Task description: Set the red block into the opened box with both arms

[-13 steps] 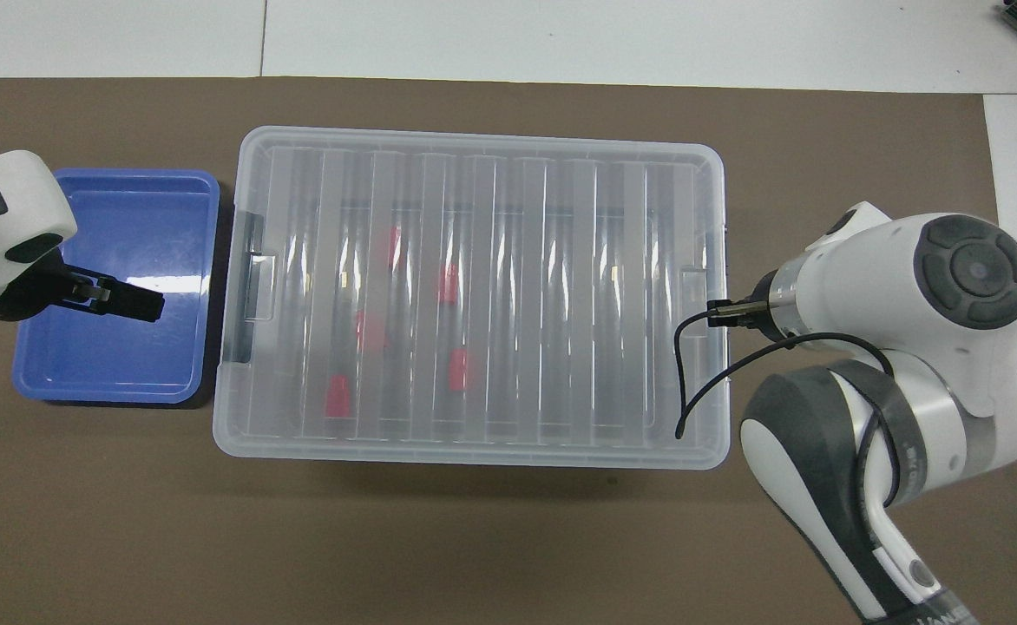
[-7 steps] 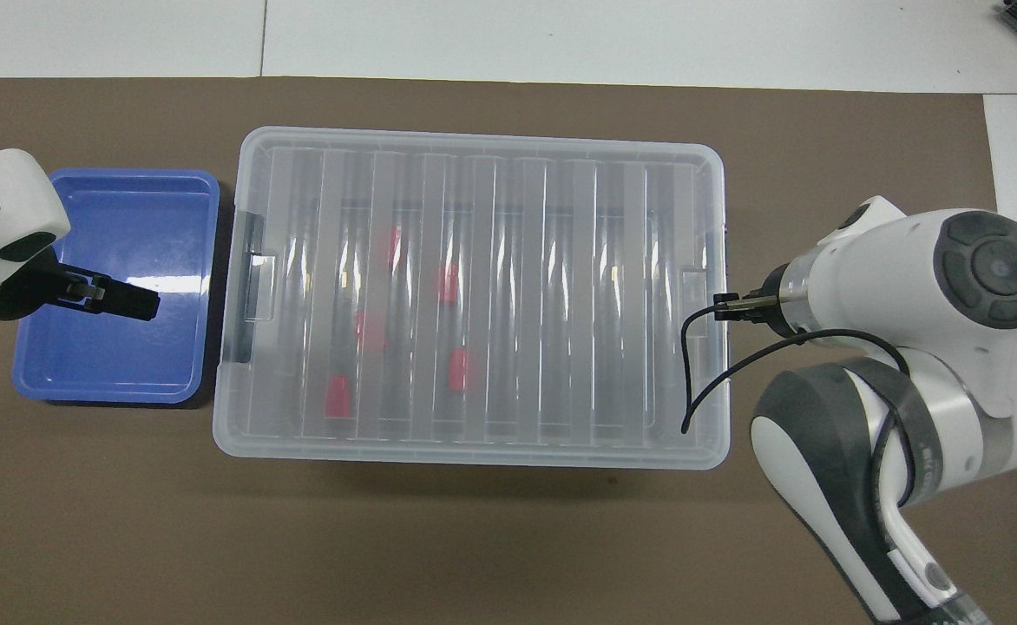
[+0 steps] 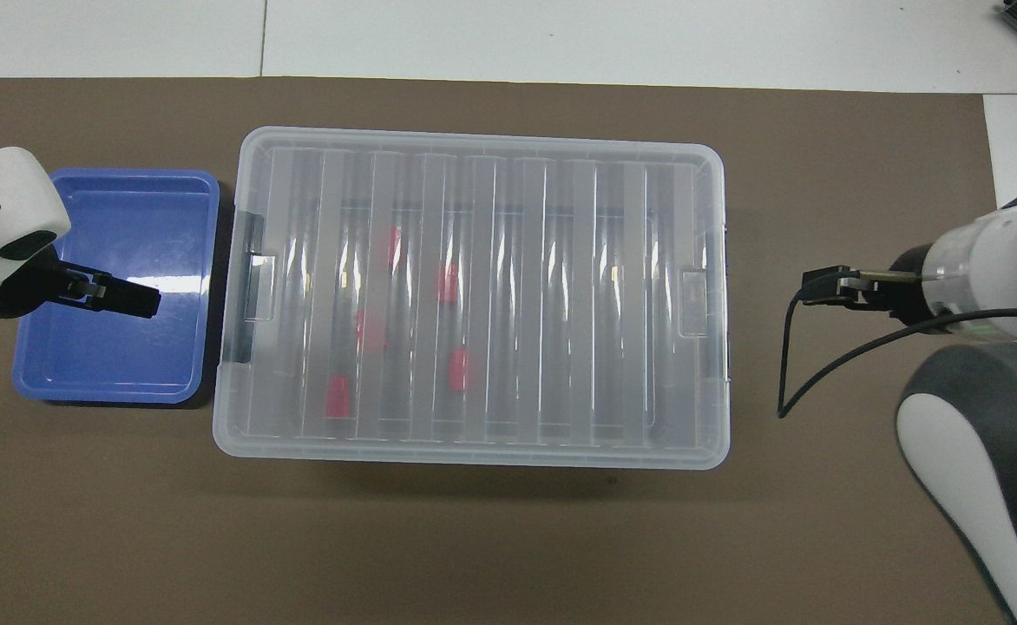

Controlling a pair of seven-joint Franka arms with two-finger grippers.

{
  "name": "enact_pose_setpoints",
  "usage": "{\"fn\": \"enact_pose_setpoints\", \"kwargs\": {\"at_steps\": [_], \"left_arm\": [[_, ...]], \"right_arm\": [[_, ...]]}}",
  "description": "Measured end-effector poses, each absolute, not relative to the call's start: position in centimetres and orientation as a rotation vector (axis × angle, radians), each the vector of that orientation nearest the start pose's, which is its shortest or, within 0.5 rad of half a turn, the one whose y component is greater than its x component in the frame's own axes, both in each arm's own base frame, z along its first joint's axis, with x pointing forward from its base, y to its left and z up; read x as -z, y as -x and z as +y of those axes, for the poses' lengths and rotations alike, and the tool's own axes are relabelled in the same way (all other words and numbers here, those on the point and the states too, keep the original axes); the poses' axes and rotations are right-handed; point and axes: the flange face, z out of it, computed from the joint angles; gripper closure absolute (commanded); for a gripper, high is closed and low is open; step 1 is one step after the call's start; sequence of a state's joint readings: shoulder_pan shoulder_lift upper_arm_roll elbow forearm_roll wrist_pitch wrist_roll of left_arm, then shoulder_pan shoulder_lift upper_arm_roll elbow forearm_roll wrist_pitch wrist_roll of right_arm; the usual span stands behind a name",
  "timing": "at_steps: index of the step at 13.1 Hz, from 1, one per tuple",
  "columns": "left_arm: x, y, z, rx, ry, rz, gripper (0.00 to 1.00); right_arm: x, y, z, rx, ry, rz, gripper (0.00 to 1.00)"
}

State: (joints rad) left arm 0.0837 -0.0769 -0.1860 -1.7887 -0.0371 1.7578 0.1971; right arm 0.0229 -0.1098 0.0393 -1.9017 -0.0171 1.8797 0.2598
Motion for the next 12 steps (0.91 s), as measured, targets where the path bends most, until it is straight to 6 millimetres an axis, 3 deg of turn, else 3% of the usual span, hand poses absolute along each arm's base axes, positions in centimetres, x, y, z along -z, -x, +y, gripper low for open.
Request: {"fn": "enact_pose_setpoints", "kwargs": {"at_steps": [2,4,8,12], "left_arm": [[-57.9,-54.0,-6.1,0.077,3.127,0.458,0.00],[-57.9,-54.0,-6.0,0.080,3.128,0.456,0.00],[-57.7,-53.9,-6.6,0.075,3.125,0.472,0.00],[-57.7,-53.9,-7.1,0.081,3.123,0.488,0.00]], "right_arm": [[-56.7,-53.7,-0.6,0.144,3.121,0.408,0.00],[-58.0,-53.8,-2.0,0.127,3.125,0.416,0.00],[-61.6,-54.9,-1.3,0.073,3.140,0.331,0.00],[-61.5,-54.9,-0.1,0.029,3.155,0.290,0.00]]}}
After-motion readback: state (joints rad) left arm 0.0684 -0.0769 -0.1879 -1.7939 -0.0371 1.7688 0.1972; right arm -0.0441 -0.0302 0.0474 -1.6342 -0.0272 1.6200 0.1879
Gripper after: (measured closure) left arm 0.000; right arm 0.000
